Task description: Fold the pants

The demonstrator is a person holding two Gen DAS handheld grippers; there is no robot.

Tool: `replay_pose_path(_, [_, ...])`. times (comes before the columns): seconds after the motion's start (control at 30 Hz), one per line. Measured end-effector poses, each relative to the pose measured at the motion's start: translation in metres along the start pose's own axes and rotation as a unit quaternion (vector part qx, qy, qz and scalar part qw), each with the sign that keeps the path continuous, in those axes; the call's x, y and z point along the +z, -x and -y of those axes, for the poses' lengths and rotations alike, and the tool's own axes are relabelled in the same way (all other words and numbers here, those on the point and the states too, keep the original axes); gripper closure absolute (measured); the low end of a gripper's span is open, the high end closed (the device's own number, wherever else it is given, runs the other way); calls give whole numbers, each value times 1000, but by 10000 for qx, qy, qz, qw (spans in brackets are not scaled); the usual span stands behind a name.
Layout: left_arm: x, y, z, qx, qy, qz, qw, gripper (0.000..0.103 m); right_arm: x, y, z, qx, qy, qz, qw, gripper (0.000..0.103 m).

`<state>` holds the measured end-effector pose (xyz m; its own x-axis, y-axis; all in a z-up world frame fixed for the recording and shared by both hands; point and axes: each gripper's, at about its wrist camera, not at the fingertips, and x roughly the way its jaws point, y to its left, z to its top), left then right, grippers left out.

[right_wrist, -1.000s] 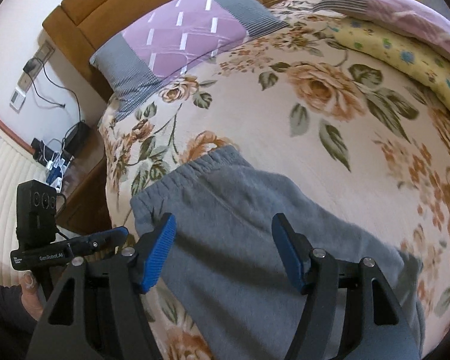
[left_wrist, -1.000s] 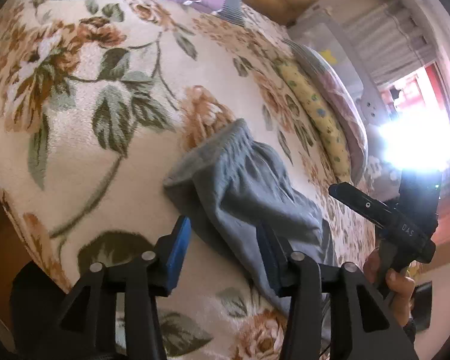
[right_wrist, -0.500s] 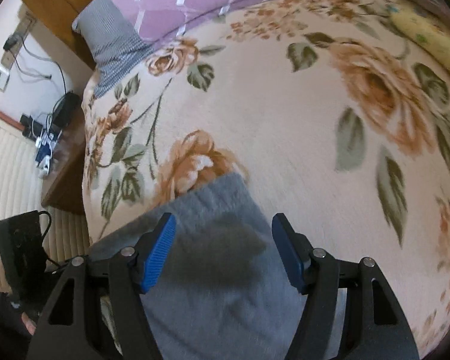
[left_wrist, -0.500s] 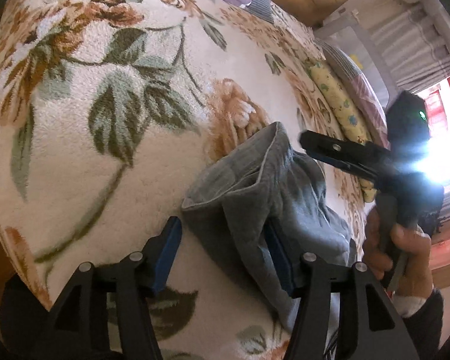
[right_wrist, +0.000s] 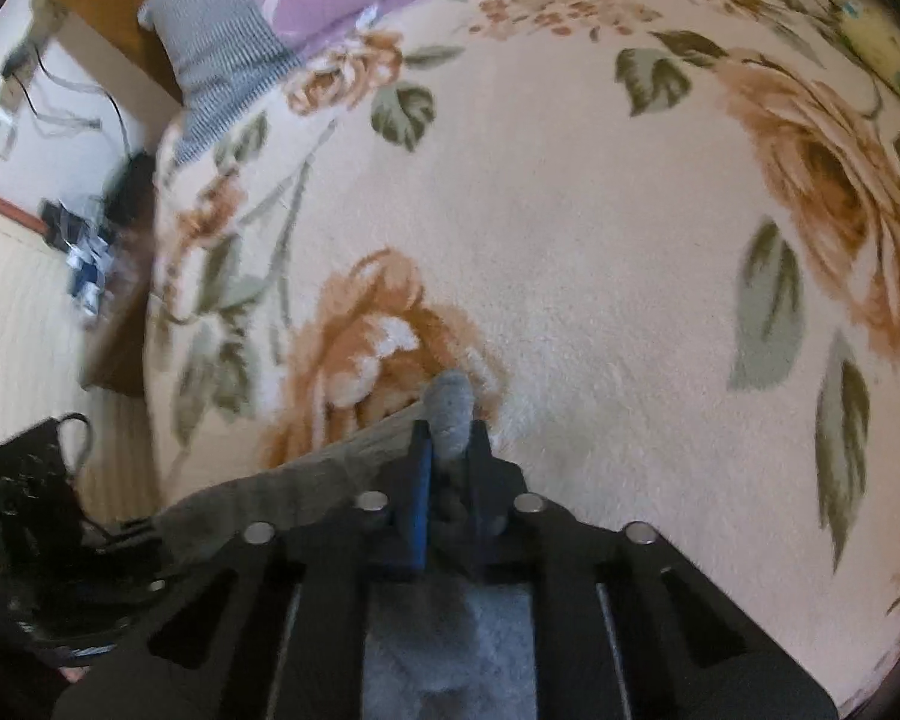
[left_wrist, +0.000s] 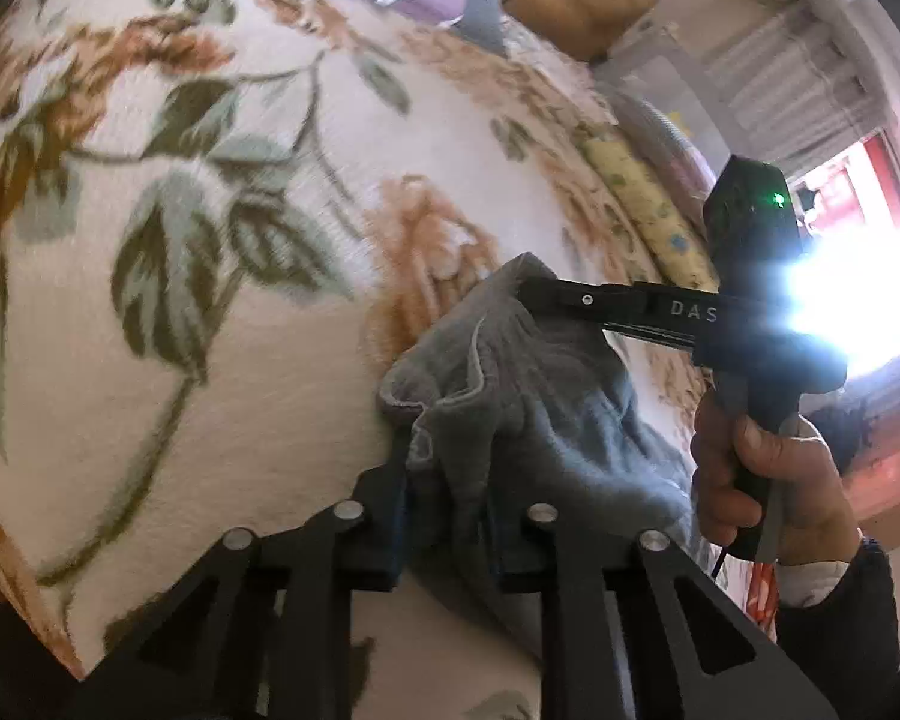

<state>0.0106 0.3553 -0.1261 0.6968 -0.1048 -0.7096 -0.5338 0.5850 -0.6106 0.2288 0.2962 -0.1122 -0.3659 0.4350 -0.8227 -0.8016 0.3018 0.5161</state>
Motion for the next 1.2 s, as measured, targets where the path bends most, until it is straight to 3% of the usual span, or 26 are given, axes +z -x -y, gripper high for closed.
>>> replay_pose_path(0.27, [-7, 37, 53, -569, -603, 154, 9964, 87, -43, 90, -10, 33, -339, 1058, 9938, 93])
replay_pose_path(0.47, [-32, 53, 112, -1177, -1136, -28, 9865, 87, -96, 161, -7, -139, -671, 1676, 9835, 93])
replay_pose_path(0.63, [-68, 53, 162, -1565, -1641, -369, 9733, 87, -151, 212, 2, -348, -1039, 2062, 9724, 93])
replay_pose_path(0.9, [-132, 37, 224, -1894, -2259, -1005, 9503, 87, -250, 263, 29, -562, -1707, 2520, 9509, 93])
replay_pose_path(1.2, [-204, 16, 288, -2110, -2997, -1612, 9163, 87, -361, 299, 58, -591, -2430, 2967, 9216, 93])
